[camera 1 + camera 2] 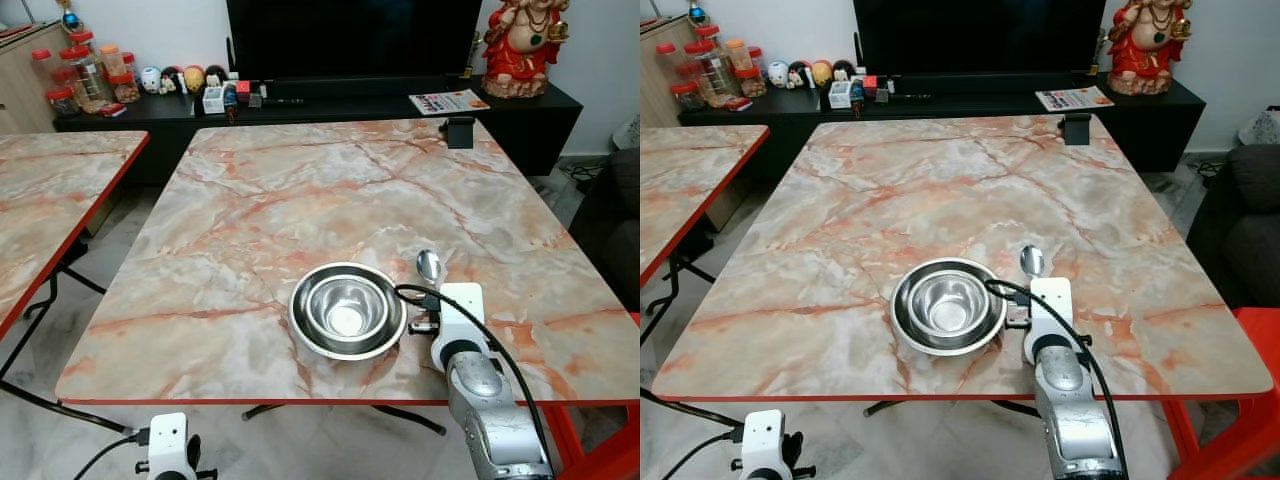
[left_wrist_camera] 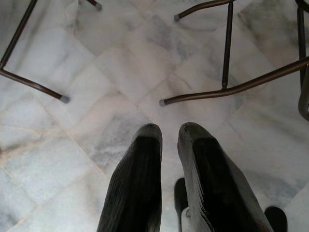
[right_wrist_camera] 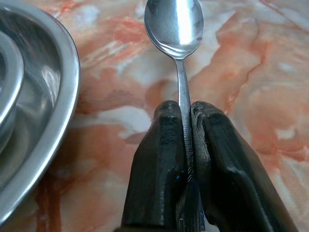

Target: Setting the table

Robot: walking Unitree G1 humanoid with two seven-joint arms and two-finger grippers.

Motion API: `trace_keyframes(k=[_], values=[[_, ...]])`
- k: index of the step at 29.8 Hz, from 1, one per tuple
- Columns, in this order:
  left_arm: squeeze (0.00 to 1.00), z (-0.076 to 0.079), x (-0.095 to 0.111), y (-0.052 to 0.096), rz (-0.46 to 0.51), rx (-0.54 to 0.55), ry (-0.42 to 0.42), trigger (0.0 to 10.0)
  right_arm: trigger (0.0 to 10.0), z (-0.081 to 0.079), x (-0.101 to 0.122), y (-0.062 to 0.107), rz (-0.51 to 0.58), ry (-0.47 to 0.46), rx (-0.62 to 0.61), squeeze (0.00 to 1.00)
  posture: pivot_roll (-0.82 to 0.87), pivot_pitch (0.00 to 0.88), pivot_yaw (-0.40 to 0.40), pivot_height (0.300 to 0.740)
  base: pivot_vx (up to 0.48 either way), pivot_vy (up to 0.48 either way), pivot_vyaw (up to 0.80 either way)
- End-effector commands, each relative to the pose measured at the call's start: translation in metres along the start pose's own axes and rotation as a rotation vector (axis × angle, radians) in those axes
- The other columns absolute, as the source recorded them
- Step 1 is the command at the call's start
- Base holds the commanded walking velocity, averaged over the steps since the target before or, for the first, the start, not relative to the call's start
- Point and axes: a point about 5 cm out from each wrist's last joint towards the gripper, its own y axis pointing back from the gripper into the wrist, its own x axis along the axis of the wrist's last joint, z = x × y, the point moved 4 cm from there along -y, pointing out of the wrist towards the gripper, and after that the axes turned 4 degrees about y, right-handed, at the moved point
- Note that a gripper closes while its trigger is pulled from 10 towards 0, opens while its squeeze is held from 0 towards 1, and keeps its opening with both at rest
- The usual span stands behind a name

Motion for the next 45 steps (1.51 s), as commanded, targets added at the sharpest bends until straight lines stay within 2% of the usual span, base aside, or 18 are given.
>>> trace_keyframes(k=[1, 17, 24, 45], values=[[0.0, -0.001, 0.0, 0.0, -0.002, 0.0, 0.006, 10.0, 10.0, -0.001, 0.005, 0.003, 0.012, 0.006, 0.001, 0.0, -0.07, 0.0, 0.037, 0.74, 0.0, 0.0, 0.0], [0.0, -0.001, 0.001, 0.0, -0.001, -0.002, 0.007, 10.0, 10.0, -0.004, -0.001, 0.003, -0.018, 0.001, 0.008, 0.0, -0.07, 0.0, 0.039, 0.74, 0.0, 0.0, 0.0], [0.0, -0.002, 0.002, -0.001, 0.0, 0.0, 0.008, 10.0, 10.0, -0.011, 0.0, 0.002, -0.011, 0.007, 0.042, 0.0, -0.07, 0.0, 0.038, 0.74, 0.0, 0.0, 0.0], [0.0, -0.002, 0.0, 0.0, -0.003, -0.005, 0.006, 10.0, 10.0, -0.008, -0.008, 0.003, -0.034, 0.014, 0.028, 0.0, -0.07, 0.0, 0.039, 0.74, 0.0, 0.0, 0.0]])
